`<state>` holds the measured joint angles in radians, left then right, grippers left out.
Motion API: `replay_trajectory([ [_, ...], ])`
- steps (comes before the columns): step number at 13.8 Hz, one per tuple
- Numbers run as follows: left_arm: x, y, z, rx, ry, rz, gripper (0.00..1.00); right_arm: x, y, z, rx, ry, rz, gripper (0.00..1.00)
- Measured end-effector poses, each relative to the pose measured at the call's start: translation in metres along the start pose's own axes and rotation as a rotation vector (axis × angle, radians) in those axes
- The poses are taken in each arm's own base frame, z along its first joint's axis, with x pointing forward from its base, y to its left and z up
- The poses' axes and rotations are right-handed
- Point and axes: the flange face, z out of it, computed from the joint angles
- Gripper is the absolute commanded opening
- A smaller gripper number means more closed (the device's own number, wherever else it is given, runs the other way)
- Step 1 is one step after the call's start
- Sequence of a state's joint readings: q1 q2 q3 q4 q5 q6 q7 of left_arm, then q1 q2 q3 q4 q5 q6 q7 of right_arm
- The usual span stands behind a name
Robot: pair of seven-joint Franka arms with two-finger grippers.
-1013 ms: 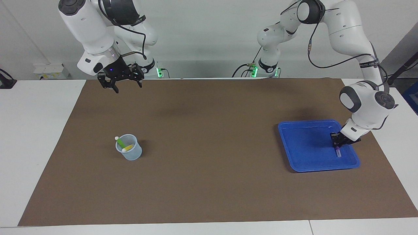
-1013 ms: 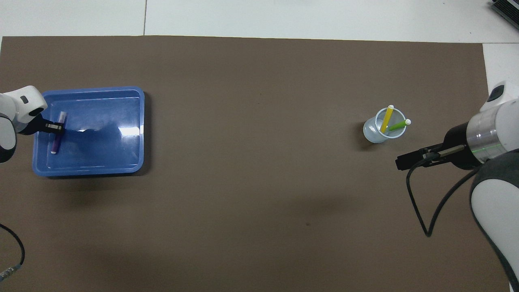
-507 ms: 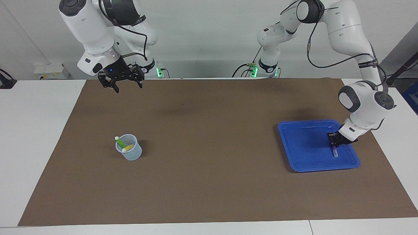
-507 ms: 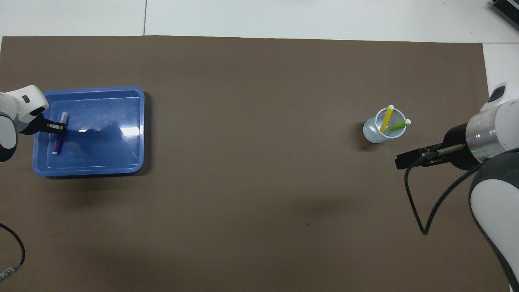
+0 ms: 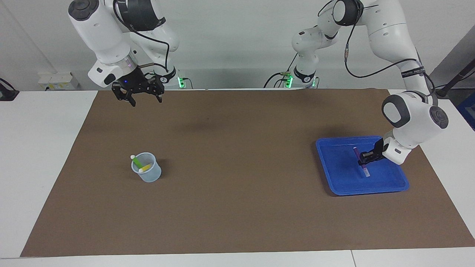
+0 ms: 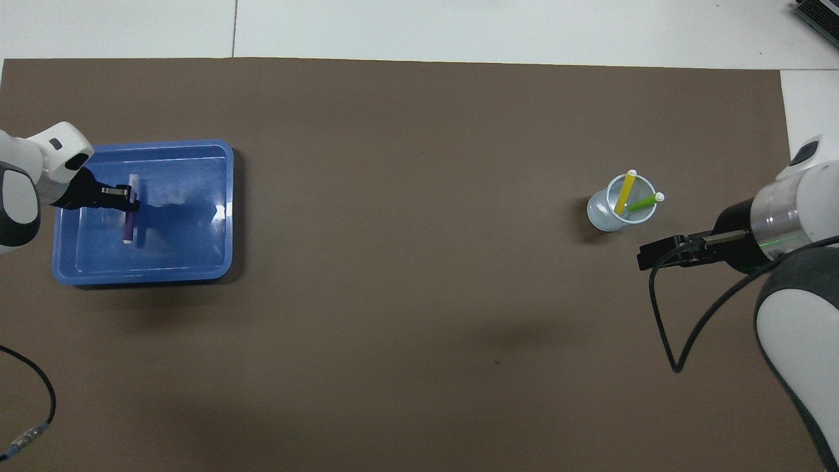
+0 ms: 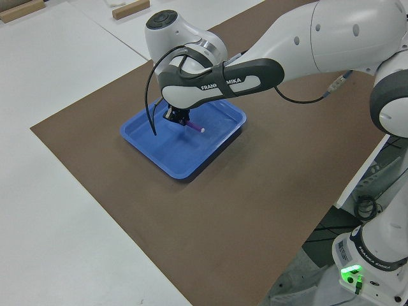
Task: Transfer and insert pens with both arms
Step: 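Lift the purple pen with the left gripper while the right gripper approaches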
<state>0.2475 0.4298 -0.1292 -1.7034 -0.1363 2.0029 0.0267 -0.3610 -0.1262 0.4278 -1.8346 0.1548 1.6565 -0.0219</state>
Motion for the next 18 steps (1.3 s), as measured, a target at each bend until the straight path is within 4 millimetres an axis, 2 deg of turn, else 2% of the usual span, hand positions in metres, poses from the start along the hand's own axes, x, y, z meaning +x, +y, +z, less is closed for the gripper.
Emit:
replay_trajectory([
  [4, -0.014, 0.018, -0.003, -0.066, -0.106, -0.243, 0.00, 0.000, 0.000, 0.001, 0.000, 0.001, 0.004, 1.00],
  [5, -0.020, 0.029, -0.008, -0.066, -0.133, -0.288, 0.00, 0.000, 0.000, 0.002, 0.000, 0.002, 0.005, 1.00],
  [9, -0.039, 0.093, -0.023, -0.138, -0.198, -0.449, 0.00, 0.000, 0.000, 0.002, 0.000, 0.001, 0.005, 1.00],
  [12, -0.044, 0.123, -0.020, -0.200, -0.235, -0.510, 0.00, 0.000, 0.000, 0.002, 0.000, 0.001, 0.005, 1.00],
  [18, -0.062, 0.224, -0.010, -0.293, -0.315, -0.816, 0.00, 0.000, 0.000, 0.002, 0.000, 0.001, 0.005, 1.00],
])
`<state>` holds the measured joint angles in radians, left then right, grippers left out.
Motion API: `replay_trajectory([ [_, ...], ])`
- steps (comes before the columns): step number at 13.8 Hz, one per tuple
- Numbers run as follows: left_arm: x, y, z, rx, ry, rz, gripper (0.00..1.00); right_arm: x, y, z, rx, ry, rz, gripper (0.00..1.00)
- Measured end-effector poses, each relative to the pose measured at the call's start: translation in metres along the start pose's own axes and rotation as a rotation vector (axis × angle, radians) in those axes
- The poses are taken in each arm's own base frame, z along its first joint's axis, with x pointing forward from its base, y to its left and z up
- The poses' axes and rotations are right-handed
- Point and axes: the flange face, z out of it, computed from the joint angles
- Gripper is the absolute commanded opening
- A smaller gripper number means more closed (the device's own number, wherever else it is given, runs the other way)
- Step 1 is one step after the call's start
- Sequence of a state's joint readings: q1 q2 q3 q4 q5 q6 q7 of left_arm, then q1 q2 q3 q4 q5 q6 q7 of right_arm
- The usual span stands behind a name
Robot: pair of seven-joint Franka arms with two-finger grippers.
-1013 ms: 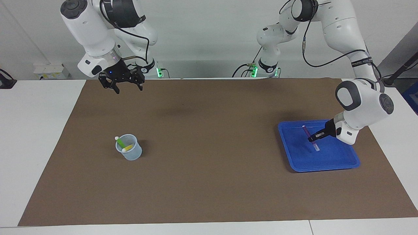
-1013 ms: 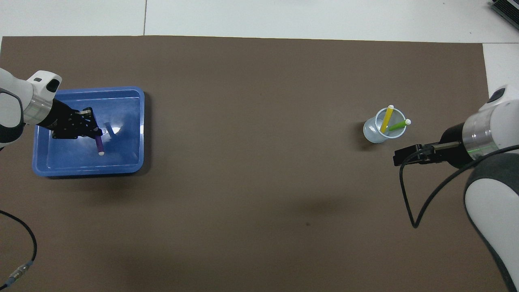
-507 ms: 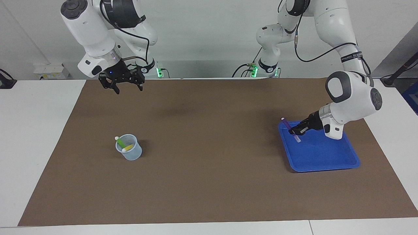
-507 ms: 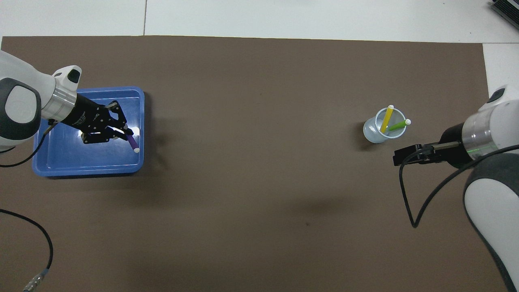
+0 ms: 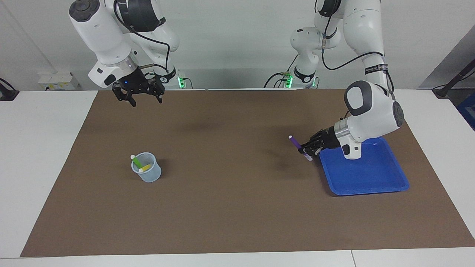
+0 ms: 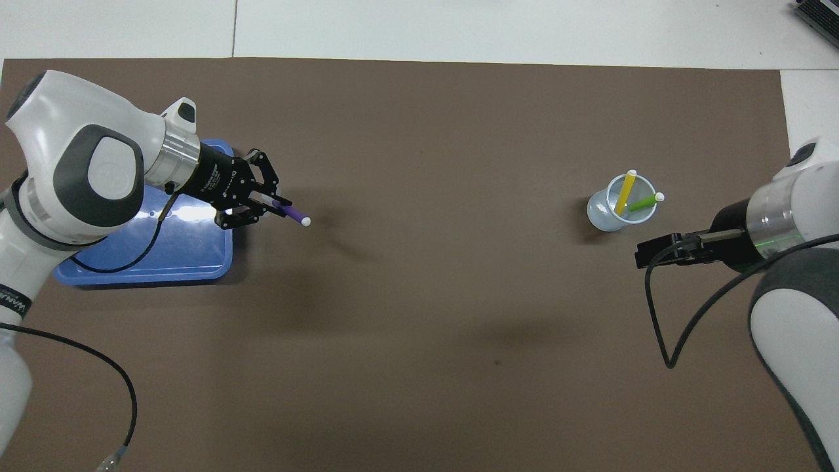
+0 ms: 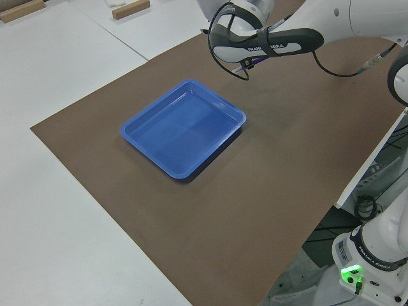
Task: Transfer and insert pens with both arms
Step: 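Lift the purple pen with the left gripper while the right gripper approaches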
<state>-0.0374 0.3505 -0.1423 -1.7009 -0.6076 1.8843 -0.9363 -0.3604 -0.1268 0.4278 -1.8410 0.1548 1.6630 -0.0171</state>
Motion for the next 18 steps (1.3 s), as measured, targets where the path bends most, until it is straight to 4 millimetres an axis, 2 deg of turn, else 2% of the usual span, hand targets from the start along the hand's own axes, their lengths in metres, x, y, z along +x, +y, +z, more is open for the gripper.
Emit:
replay_trajectory([
  [3, -0.025, 0.013, 0.022, -0.058, -0.059, -0.070, 0.00, 0.000, -0.002, 0.003, 0.025, -0.005, 0.004, 1.00],
  [6, -0.048, 0.019, 0.061, -0.128, -0.128, -0.120, 0.00, 0.002, -0.012, 0.015, 0.157, 0.001, 0.030, 1.00],
  [8, -0.061, 0.020, 0.075, -0.159, -0.204, -0.164, 0.00, 0.004, -0.020, 0.024, 0.222, 0.016, 0.065, 1.00],
  [10, -0.074, 0.022, 0.081, -0.185, -0.276, -0.220, 0.00, 0.007, -0.041, 0.032, 0.288, 0.044, 0.106, 1.00],
  [14, -0.113, 0.030, 0.109, -0.200, -0.332, -0.352, 0.00, 0.015, -0.094, 0.052, 0.364, 0.121, 0.185, 1.00],
  [16, -0.135, 0.033, 0.124, -0.208, -0.357, -0.404, 0.00, 0.020, -0.113, 0.057, 0.396, 0.145, 0.225, 1.00],
  [18, -0.154, 0.032, 0.138, -0.186, -0.367, -0.418, 0.00, 0.025, -0.122, 0.064, 0.409, 0.162, 0.242, 1.00],
])
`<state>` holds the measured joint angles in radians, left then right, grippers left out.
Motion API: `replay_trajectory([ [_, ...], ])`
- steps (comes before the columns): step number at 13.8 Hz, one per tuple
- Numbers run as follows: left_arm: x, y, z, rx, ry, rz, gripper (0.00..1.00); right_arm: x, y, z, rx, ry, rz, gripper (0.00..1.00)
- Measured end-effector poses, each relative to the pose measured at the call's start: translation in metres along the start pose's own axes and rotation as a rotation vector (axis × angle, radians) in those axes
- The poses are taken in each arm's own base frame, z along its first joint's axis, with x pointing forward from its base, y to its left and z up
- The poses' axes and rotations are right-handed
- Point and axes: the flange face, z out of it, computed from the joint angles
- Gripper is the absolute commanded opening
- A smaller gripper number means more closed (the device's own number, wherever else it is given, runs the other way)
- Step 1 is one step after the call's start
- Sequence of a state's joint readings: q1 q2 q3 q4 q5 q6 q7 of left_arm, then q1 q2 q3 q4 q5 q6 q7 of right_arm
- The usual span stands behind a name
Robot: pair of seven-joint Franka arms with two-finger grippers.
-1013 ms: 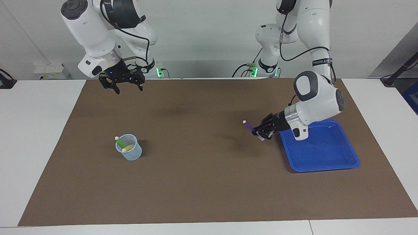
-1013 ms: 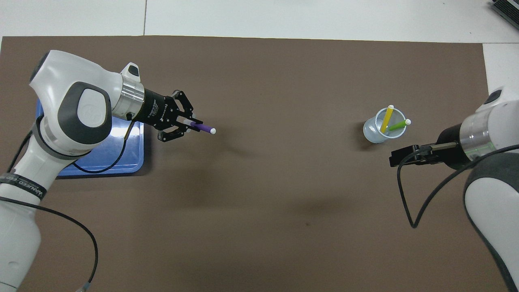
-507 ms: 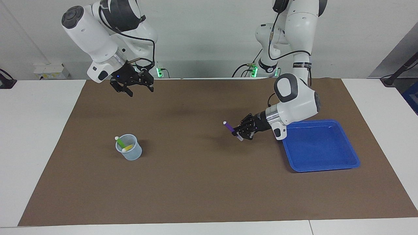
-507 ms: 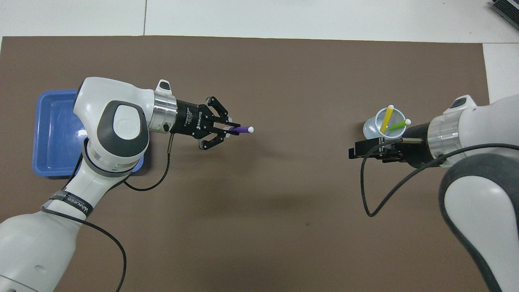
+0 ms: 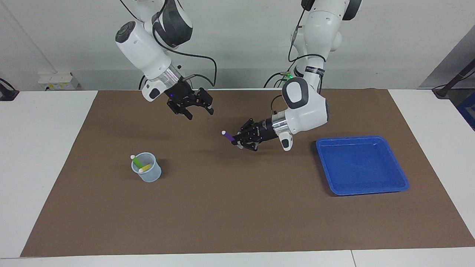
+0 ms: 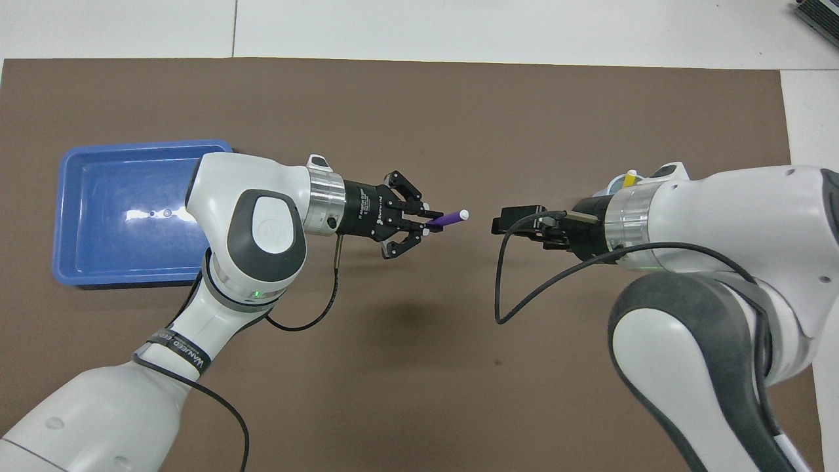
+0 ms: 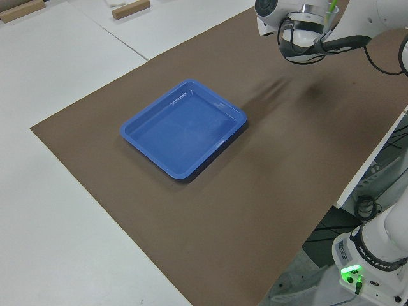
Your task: Transfer and insert pens with both arms
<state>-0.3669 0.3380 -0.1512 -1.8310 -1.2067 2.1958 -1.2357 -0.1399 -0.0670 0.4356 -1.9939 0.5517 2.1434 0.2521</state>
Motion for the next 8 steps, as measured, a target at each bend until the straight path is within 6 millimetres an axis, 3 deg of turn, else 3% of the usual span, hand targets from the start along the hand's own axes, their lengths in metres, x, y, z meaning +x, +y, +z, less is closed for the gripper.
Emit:
replay_trajectory([
  [5, -0.010, -0.010, 0.015, 0.019, -0.026, -0.008, 0.00, 0.008, -0.002, 0.036, 0.015, -0.005, 0.005, 0.98],
  [8, -0.019, -0.015, 0.019, 0.021, -0.050, -0.013, 0.00, 0.009, 0.001, 0.046, 0.014, -0.023, 0.010, 0.83],
])
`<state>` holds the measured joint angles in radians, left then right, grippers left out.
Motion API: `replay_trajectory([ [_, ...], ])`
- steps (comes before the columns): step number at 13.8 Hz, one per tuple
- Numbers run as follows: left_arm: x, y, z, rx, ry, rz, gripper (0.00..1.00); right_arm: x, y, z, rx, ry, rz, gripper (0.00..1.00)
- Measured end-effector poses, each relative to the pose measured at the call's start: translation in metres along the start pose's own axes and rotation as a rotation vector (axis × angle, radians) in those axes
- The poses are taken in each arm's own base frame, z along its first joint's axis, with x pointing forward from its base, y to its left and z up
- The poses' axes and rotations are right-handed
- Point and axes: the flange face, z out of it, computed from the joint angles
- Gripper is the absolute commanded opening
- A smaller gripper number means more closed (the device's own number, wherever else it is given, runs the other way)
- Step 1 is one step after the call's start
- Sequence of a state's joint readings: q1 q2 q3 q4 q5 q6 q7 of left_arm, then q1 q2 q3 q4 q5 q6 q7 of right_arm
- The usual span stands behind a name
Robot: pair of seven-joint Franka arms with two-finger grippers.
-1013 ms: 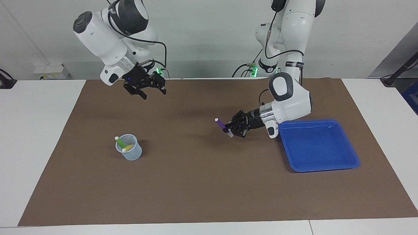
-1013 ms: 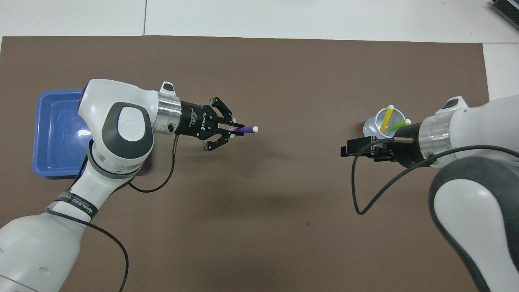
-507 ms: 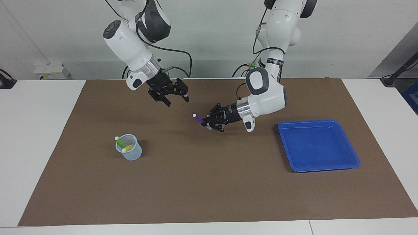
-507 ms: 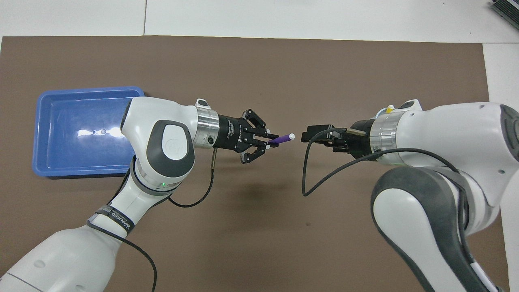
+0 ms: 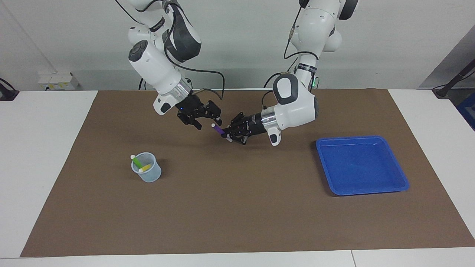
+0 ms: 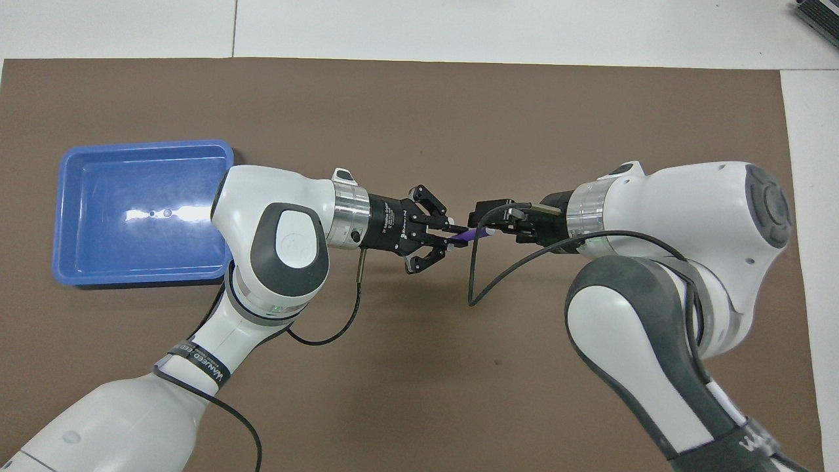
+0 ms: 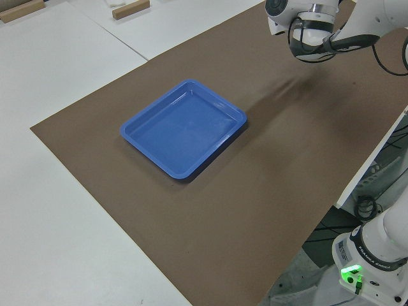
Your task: Transfer and insert pens with both arms
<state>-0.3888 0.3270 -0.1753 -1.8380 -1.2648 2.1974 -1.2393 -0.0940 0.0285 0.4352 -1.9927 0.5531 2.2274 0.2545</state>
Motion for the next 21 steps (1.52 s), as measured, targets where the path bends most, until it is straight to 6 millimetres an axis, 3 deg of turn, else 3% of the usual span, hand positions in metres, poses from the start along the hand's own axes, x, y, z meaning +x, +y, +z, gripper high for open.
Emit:
replay_trajectory([
  [3, -0.002, 0.000, 0.001, -0.011, -0.037, -0.027, 0.00, 0.000, 0.000, 0.002, 0.000, -0.003, 0.001, 0.61],
  [4, -0.003, 0.000, 0.002, -0.012, -0.040, -0.029, 0.00, 0.000, 0.000, 0.002, 0.000, -0.003, 0.001, 0.58],
  [21, -0.003, -0.006, 0.013, -0.050, -0.010, -0.026, 0.00, -0.002, -0.003, 0.003, 0.000, -0.006, -0.005, 0.29],
])
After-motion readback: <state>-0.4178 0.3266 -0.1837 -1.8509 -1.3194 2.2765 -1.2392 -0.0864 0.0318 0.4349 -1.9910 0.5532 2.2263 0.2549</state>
